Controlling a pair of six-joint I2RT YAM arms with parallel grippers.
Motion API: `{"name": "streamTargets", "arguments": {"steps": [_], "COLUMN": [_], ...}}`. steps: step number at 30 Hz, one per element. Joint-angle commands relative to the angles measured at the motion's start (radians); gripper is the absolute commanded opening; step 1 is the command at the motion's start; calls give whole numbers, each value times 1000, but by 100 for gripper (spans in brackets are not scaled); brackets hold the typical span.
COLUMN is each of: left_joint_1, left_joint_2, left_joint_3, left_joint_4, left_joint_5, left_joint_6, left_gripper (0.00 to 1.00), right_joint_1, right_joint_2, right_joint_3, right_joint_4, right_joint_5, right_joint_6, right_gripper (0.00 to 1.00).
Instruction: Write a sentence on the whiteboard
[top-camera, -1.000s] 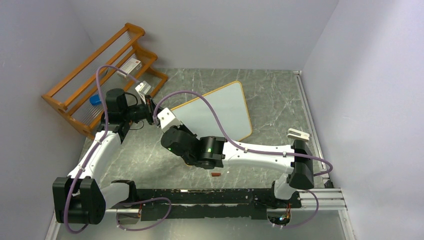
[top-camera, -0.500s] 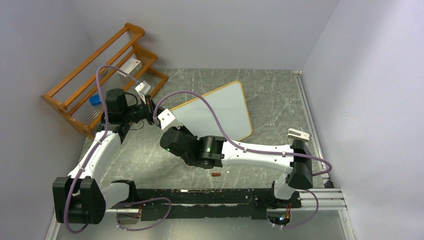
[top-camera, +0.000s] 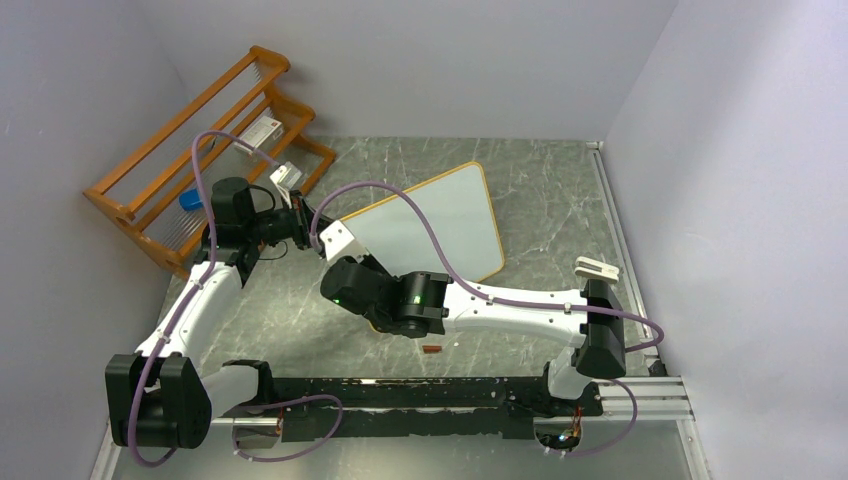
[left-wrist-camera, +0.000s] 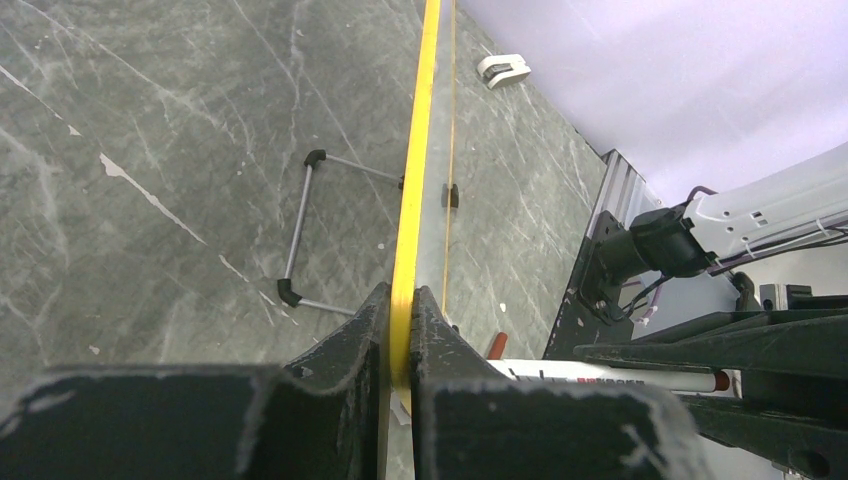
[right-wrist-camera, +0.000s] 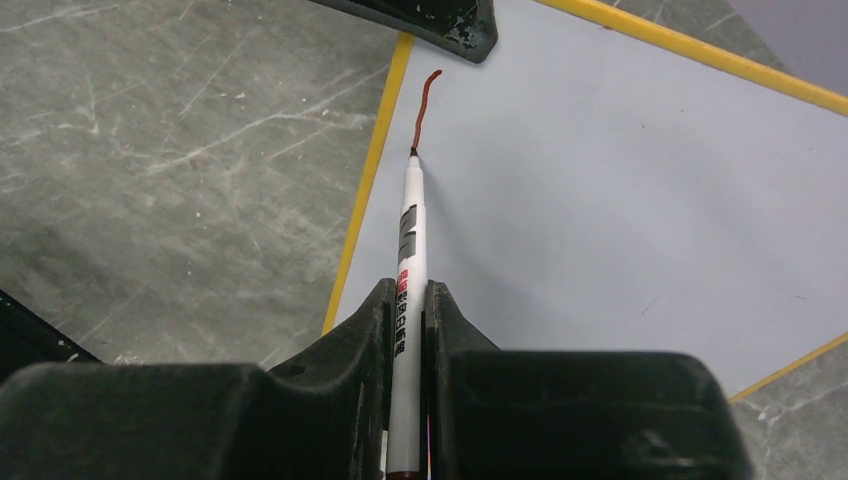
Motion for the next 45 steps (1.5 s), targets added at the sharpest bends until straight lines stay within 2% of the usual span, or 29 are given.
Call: {"name": "streamTargets", "arguments": {"steps": [1, 10, 20, 27, 45], "left_joint_1": [2, 2, 2, 2, 0], "left_joint_2": [-5, -6, -6, -5, 0], "left_joint_3": [-25, -27, -25, -26, -25], "left_joint_4": [-23, -23, -23, -23, -22], "left_joint_5": [0, -1, -3, -2, 1], "left_joint_6": [20, 19, 23, 23, 21], "left_gripper": [5, 5, 5, 5, 5], "right_joint_1": [-5, 3, 10, 9, 5], "right_joint_2": [-2, -20, -99, -79, -26], "right_joint_3": [2, -12, -49, -49, -26], "right_joint_4": [-36, -37, 62, 105, 93], "right_joint_5": [-7, -5, 8, 15, 41], "right_joint_6": [36, 46, 29, 3, 0], "right_gripper": [0, 0, 0, 0, 0]}}
